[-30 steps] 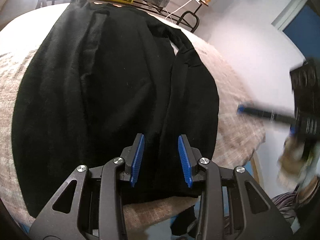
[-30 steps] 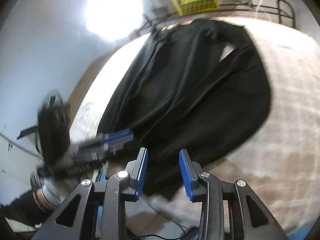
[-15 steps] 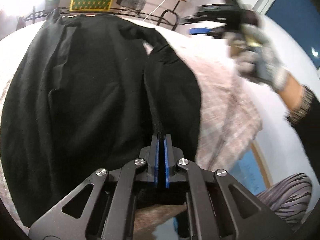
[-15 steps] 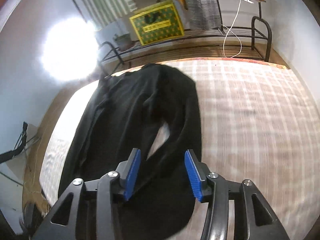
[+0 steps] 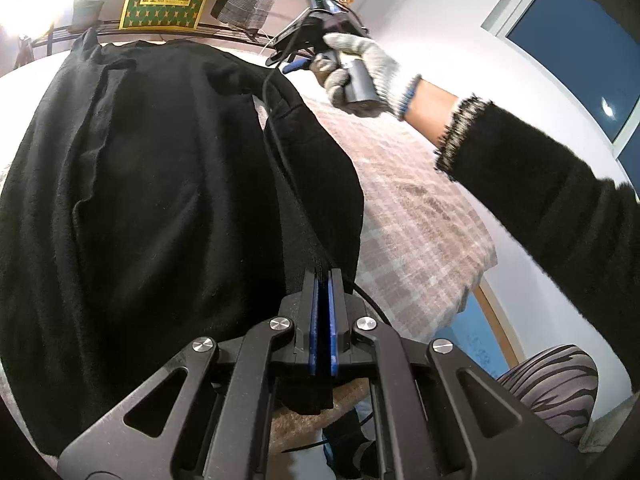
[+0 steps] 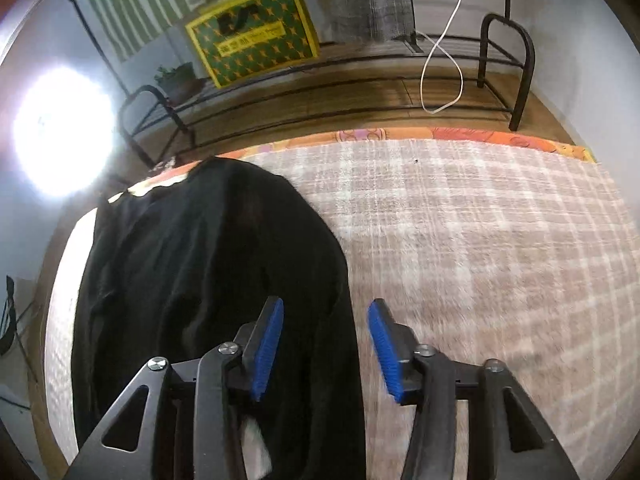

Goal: Fold large clothes
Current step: 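Close the left tool on the hem while the right tool grasps the sweater side, then fold the grasped side over the body with the right tool while the left holds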

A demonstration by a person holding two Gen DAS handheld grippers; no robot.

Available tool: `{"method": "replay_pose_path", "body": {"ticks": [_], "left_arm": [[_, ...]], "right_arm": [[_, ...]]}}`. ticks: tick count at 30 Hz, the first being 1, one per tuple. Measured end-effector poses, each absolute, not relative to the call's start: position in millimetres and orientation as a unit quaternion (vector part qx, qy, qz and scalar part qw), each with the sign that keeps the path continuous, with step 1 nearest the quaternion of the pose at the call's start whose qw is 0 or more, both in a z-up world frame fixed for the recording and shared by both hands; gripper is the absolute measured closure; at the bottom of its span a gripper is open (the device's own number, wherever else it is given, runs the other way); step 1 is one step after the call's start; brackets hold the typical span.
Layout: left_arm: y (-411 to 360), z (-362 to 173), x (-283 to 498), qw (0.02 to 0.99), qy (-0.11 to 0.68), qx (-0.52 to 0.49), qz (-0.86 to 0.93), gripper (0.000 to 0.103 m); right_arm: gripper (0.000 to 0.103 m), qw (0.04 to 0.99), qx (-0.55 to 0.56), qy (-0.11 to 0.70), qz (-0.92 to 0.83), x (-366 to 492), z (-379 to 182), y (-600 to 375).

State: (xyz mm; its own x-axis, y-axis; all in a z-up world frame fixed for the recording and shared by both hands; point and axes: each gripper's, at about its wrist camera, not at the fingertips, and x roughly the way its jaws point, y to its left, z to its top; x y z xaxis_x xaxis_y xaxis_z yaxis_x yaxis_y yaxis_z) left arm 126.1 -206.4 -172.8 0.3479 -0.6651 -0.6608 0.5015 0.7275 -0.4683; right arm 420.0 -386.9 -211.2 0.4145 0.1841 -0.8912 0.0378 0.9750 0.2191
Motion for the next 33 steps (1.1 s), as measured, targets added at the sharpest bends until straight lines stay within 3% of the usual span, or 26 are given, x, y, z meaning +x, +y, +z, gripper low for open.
{"method": "replay_pose_path", "body": {"ticks": [3,5,6,14,21,26,33], "left_arm": [[-208,-172,124,0.812,0.447,-0.092,-0.362,0.102],[-209,-172,123,0.812,0.447,-0.09,-0.364,0.102],[-209,-172,123,0.812,0.447,-0.089,-0.365,0.102],[-197,-169,119,0.808,0.448,-0.117,-0.363,0.102],[-183,-175,112,0.803,0.458,-0.141,-0.355,0.102],[-165,-184,114,0.802,0.468,-0.163,-0.333,0.102],[-138,-207,124,0.792,0.496,-0.198,-0.295,0.102]], "right_arm": [[0.084,0.826,0.084,0.556,0.036,431,-225,-384],[0.101,0.825,0.083,0.559,0.029,433,-230,-385],[0.102,0.826,0.084,0.556,0.027,433,-230,-387],[0.103,0.853,0.074,0.516,0.024,428,-176,-382],[0.103,0.872,0.012,0.487,0.048,442,-131,-317],[0.103,0.868,-0.046,0.49,0.067,463,-143,-249],[0.103,0.847,-0.109,0.514,0.082,489,-203,-173]]}}
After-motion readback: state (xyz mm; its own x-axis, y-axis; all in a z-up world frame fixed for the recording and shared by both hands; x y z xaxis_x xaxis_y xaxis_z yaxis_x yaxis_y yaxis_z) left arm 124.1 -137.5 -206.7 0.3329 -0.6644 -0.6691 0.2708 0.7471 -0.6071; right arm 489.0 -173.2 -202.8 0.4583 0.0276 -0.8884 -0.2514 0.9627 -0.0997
